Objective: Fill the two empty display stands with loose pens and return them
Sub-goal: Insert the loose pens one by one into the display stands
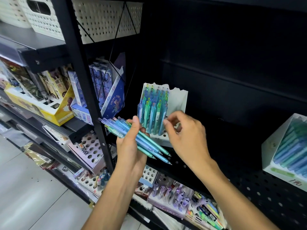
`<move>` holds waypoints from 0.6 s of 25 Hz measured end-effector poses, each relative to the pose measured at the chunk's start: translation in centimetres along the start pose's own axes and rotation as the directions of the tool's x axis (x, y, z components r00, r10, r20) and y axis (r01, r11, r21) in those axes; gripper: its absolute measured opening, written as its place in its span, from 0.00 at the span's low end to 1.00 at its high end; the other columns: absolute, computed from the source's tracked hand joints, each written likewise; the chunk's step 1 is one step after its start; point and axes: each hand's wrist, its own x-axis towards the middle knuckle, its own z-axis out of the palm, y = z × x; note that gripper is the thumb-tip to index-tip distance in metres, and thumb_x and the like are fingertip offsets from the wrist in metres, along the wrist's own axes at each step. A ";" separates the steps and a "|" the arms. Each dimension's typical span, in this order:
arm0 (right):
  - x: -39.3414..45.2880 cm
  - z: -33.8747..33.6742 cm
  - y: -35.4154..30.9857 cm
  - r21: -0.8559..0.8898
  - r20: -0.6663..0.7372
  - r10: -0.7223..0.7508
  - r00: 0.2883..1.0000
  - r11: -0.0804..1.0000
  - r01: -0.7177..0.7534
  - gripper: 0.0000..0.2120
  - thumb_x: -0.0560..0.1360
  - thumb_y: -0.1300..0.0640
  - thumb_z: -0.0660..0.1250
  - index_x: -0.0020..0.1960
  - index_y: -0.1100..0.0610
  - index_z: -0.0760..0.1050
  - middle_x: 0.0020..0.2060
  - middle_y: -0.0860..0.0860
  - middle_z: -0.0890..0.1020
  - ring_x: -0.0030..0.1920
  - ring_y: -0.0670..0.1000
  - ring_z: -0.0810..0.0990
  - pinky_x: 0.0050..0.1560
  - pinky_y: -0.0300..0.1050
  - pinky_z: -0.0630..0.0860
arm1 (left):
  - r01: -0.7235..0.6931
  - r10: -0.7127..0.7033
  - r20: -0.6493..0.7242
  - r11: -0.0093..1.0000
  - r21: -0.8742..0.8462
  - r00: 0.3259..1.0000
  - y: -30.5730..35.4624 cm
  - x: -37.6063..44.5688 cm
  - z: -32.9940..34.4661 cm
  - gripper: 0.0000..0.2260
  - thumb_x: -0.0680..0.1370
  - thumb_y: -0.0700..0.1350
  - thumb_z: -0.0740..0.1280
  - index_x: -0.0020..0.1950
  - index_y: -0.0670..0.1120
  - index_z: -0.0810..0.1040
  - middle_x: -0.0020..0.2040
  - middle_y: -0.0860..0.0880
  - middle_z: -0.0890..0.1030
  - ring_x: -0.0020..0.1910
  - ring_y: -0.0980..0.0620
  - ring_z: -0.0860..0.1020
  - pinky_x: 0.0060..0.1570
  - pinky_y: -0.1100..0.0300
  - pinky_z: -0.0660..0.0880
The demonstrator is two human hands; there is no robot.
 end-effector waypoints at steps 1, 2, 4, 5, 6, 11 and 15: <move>-0.5 -0.8 -0.7 -0.008 0.068 -0.068 0.995 0.998 0.069 0.06 0.79 0.49 0.66 0.48 0.51 0.79 0.39 0.42 0.82 0.39 0.43 0.78 0.42 0.42 0.76 | 0.001 -0.001 0.004 1.000 0.000 1.000 -0.1 0.1 0.0 0.11 0.73 0.51 0.73 0.48 0.47 0.75 0.36 0.51 0.75 0.34 0.55 0.74 0.37 0.62 0.77; -1.0 -1.4 -1.4 -0.030 0.204 -0.097 0.974 0.994 0.105 0.07 0.79 0.48 0.65 0.49 0.50 0.79 0.40 0.42 0.81 0.41 0.43 0.77 0.43 0.43 0.74 | 0.006 -0.006 0.011 1.000 -0.005 1.000 -0.2 0.1 0.1 0.10 0.73 0.51 0.72 0.47 0.47 0.75 0.36 0.51 0.74 0.34 0.55 0.74 0.37 0.61 0.77; -1.3 -1.7 -1.6 -0.091 0.445 -0.032 0.895 0.993 0.081 0.09 0.79 0.45 0.65 0.51 0.48 0.80 0.42 0.42 0.81 0.42 0.43 0.74 0.43 0.43 0.71 | 0.032 -0.031 0.028 0.999 -0.027 0.999 -0.5 0.2 0.5 0.11 0.73 0.52 0.72 0.45 0.47 0.75 0.36 0.50 0.73 0.33 0.54 0.74 0.37 0.60 0.77; -1.0 -1.7 -1.3 -0.078 0.497 0.021 0.868 0.997 0.020 0.09 0.78 0.45 0.67 0.51 0.48 0.80 0.41 0.43 0.81 0.39 0.41 0.74 0.40 0.41 0.69 | 0.052 -0.050 0.034 0.998 -0.032 0.998 -0.7 0.2 0.6 0.11 0.72 0.52 0.72 0.44 0.46 0.76 0.35 0.50 0.74 0.33 0.54 0.74 0.40 0.59 0.78; -0.6 -1.9 -0.9 -0.031 0.518 0.065 0.853 0.998 -0.057 0.08 0.77 0.45 0.70 0.50 0.49 0.81 0.39 0.43 0.81 0.36 0.39 0.73 0.38 0.37 0.68 | 0.073 -0.071 0.040 0.997 -0.038 0.997 -0.9 0.1 0.8 0.10 0.72 0.52 0.72 0.42 0.46 0.78 0.36 0.50 0.75 0.33 0.54 0.75 0.44 0.56 0.79; 0.2 -3.5 0.3 -0.074 0.487 0.160 0.859 0.987 -0.142 0.07 0.73 0.50 0.75 0.40 0.50 0.79 0.34 0.43 0.80 0.33 0.40 0.75 0.35 0.35 0.70 | 0.058 -0.058 -0.011 0.998 0.032 0.998 -1.5 -0.7 1.5 0.12 0.71 0.50 0.72 0.47 0.44 0.79 0.35 0.51 0.78 0.32 0.55 0.77 0.37 0.60 0.79; 2.0 -5.7 2.2 0.022 0.151 0.193 0.969 0.980 -0.199 0.09 0.75 0.57 0.73 0.44 0.46 0.73 0.35 0.45 0.82 0.33 0.45 0.80 0.37 0.42 0.78 | 0.017 -0.016 -0.085 1.000 0.011 0.996 -0.8 -0.1 1.0 0.09 0.70 0.47 0.74 0.47 0.48 0.77 0.36 0.52 0.78 0.32 0.57 0.77 0.34 0.63 0.77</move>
